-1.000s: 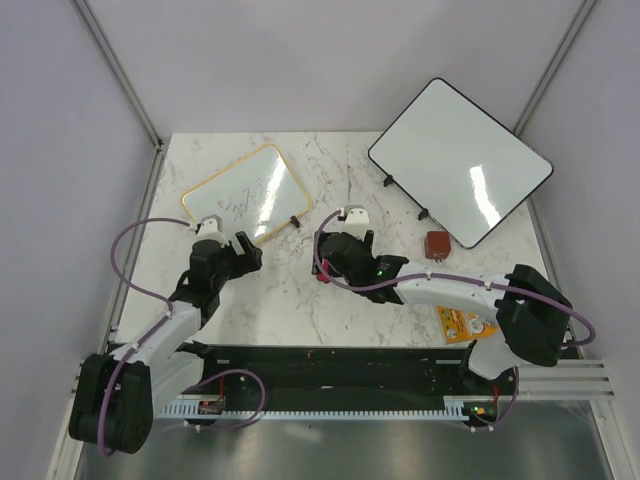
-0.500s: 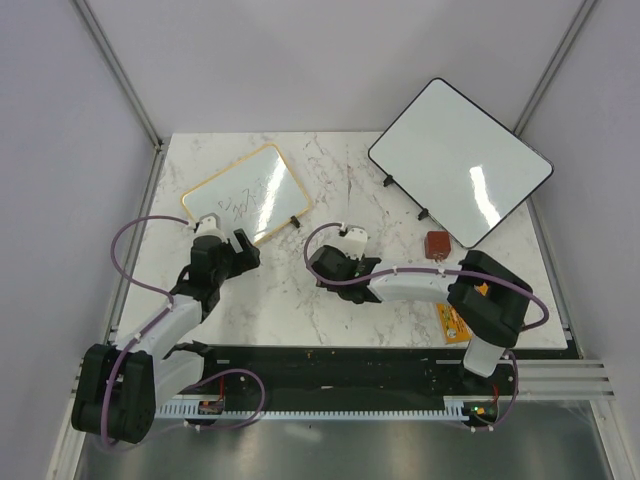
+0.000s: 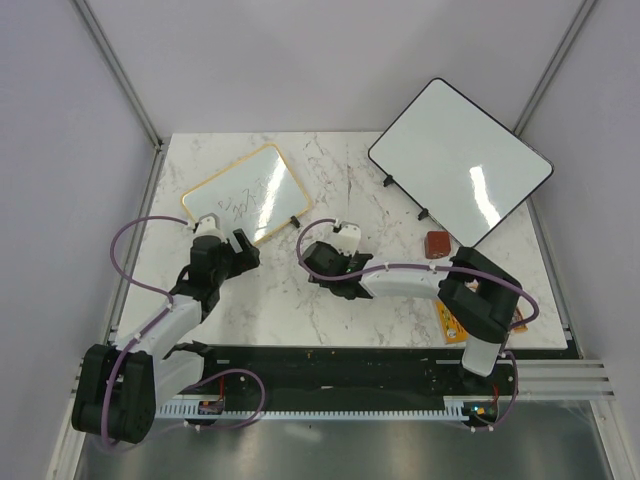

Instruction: Erase the whiteboard

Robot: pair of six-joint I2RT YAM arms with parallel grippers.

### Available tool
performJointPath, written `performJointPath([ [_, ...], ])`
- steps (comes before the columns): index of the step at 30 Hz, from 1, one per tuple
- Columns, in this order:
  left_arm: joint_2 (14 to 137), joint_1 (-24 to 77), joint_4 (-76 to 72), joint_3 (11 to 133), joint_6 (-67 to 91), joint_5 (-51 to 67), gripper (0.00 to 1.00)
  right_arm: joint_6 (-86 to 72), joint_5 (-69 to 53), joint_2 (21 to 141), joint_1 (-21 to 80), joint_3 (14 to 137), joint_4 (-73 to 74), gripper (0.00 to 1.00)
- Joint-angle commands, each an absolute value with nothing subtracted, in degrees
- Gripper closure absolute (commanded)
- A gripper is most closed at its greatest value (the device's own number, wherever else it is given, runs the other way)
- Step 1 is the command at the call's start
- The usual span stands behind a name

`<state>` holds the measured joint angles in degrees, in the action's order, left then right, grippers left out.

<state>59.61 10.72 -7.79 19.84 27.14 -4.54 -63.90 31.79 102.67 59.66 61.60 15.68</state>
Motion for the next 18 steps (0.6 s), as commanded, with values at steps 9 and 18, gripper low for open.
performJointPath([
  [9, 59.15, 10.37, -9.05, 20.57, 28.74, -4.57, 0.01, -64.77, 33.22, 109.24, 57.13, 70.05, 19.24, 0.40],
  [18, 59.41, 10.28, -9.76, 20.39, 28.74, -3.69, 0.01, -63.55, 34.01, 109.86, 54.76, 69.26, 20.39, 0.41],
])
